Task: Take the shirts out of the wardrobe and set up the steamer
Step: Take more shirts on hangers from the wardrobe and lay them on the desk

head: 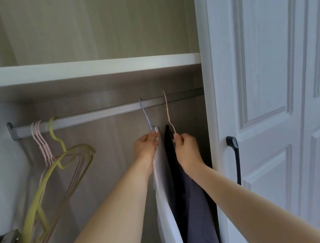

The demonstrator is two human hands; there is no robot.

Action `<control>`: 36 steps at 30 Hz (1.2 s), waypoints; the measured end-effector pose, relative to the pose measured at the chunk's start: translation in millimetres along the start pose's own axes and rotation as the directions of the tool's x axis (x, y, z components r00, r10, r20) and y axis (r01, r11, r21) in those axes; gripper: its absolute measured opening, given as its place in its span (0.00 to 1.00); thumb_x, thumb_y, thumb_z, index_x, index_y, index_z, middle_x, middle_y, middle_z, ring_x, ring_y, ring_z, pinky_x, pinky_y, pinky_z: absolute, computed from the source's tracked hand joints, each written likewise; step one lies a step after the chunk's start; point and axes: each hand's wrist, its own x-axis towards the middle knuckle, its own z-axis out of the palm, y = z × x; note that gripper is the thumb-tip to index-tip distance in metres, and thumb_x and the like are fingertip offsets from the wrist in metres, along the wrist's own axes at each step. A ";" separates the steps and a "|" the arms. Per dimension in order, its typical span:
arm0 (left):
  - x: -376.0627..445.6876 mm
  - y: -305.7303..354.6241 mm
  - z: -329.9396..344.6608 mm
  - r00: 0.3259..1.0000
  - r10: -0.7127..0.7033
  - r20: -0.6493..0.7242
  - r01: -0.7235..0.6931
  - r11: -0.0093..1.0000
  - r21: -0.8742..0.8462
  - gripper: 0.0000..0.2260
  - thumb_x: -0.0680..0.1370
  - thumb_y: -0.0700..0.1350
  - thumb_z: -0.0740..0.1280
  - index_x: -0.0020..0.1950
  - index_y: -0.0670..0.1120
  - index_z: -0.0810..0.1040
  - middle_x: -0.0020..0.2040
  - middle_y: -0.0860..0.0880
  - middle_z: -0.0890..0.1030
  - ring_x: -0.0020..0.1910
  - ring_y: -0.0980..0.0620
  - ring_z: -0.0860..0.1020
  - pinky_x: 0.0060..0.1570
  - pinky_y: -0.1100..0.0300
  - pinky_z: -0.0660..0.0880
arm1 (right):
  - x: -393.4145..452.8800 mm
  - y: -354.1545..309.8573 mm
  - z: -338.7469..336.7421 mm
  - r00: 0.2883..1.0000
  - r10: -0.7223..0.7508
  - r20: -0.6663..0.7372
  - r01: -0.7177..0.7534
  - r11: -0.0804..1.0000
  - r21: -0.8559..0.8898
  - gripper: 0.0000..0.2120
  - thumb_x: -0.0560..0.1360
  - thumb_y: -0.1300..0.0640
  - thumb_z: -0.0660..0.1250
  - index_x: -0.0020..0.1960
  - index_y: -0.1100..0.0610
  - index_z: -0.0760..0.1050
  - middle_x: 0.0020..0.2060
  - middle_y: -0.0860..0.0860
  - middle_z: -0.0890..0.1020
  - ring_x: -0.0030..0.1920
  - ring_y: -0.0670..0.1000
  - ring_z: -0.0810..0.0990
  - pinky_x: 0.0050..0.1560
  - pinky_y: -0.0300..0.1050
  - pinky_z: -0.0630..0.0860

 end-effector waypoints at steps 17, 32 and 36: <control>-31.6 -6.4 -23.6 0.984 0.155 -0.082 -0.161 0.985 -0.062 0.11 0.83 0.43 0.58 0.47 0.41 0.78 0.34 0.49 0.78 0.31 0.56 0.72 0.31 0.69 0.69 | -38.7 -0.2 5.4 0.991 -0.137 -0.012 0.136 0.988 -0.074 0.12 0.82 0.49 0.55 0.55 0.55 0.73 0.41 0.49 0.78 0.41 0.47 0.79 0.42 0.39 0.77; -124.7 -50.9 -53.5 0.981 -0.018 -0.191 0.020 1.000 0.010 0.11 0.82 0.47 0.61 0.43 0.46 0.79 0.35 0.51 0.79 0.31 0.55 0.70 0.38 0.64 0.71 | -121.6 33.1 -20.6 0.990 -0.059 0.129 0.077 0.987 -0.138 0.08 0.81 0.55 0.60 0.53 0.54 0.76 0.36 0.46 0.79 0.34 0.44 0.78 0.31 0.30 0.69; -169.4 -61.9 -58.2 0.977 -0.014 -0.211 0.033 0.996 0.086 0.11 0.81 0.47 0.61 0.45 0.46 0.80 0.36 0.50 0.80 0.34 0.55 0.73 0.43 0.59 0.72 | -151.2 32.3 -27.3 0.987 -0.040 0.158 0.065 0.986 -0.156 0.08 0.81 0.55 0.60 0.52 0.55 0.77 0.37 0.45 0.79 0.36 0.45 0.78 0.34 0.32 0.71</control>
